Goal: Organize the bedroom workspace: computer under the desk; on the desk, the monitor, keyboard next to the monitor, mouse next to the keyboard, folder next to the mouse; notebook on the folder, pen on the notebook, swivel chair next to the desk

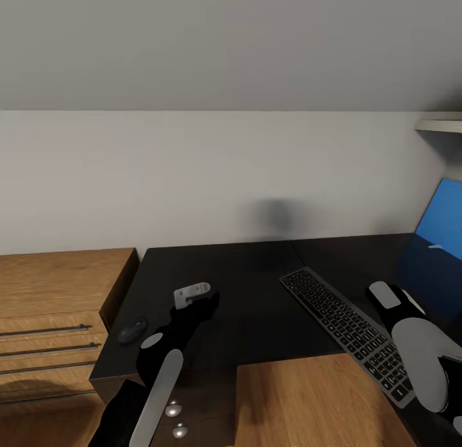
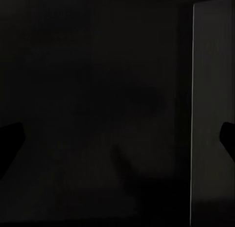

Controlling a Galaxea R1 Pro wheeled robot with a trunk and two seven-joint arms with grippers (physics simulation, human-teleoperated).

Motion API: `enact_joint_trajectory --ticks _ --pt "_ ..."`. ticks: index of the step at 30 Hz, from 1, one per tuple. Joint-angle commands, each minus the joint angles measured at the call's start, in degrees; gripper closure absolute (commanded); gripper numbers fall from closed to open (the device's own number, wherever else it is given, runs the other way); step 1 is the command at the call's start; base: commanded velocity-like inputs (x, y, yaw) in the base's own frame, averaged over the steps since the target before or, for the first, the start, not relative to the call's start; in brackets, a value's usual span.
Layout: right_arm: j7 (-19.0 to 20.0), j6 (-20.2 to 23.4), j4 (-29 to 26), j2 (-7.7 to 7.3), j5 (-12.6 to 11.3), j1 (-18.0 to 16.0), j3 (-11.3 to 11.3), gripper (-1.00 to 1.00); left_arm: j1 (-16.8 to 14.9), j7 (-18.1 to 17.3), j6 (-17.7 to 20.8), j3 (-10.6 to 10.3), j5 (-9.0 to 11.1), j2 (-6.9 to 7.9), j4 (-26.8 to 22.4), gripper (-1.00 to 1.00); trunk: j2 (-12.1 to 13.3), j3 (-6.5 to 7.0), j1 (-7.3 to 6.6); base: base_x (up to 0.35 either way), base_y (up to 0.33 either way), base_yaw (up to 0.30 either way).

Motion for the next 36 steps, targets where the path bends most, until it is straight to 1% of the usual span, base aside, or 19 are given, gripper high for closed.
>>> enact_joint_trajectory --ticks 1,13,14,18,25,32,36 --pt "-0.26 0.36 -0.13 0.0 -0.12 -0.02 -0.1 -1.0 -0.05 0.56 0.13 -0.07 0.6 0.0 -0.08 -1.0 -0.03 -0.06 0.0 0.0 0.0 -0.023" --pt "0.0 0.34 0.04 0.23 -0.18 0.01 -0.1 -1.0 -0.05 0.56 0.15 -0.14 0.56 0.0 -0.08 -1.0 -0.03 -0.06 0.0 0.0 0.0 -0.002" --pt "0.0 0.35 0.04 0.21 -0.19 0.02 -0.1 -1.0 -0.05 0.56 0.15 -0.15 0.59 0.0 -0.08 -1.0 -0.43 -0.24 0.22 0.0 0.0 0.0" --pt "0.02 0.35 0.04 0.19 -0.19 0.0 -0.1 -1.0 -0.05 0.56 0.15 -0.15 0.63 -0.04 -0.08 -1.0 -0.43 -0.24 0.22 0.0 0.0 0.0" --pt "0.0 0.36 0.04 0.14 -0.15 0.06 -0.12 -1.0 -0.05 0.56 0.21 -0.15 0.65 -0.03 -0.07 -1.0 -3.24 -1.5 1.76 0.0 0.0 0.0" --pt "0.0 0.36 0.0 0.09 -0.12 0.06 -0.11 -1.0 -0.05 0.58 0.17 -0.15 0.65 -0.02 -0.08 -1.0 -3.24 -1.5 1.76 0.0 0.0 0.0" --pt "0.0 0.36 0.02 0.09 -0.12 0.07 -0.11 -1.0 -0.05 0.65 0.16 -0.1 0.65 -0.06 -0.08 -1.0 -4.85 -2.21 2.63 0.0 0.0 0.0"
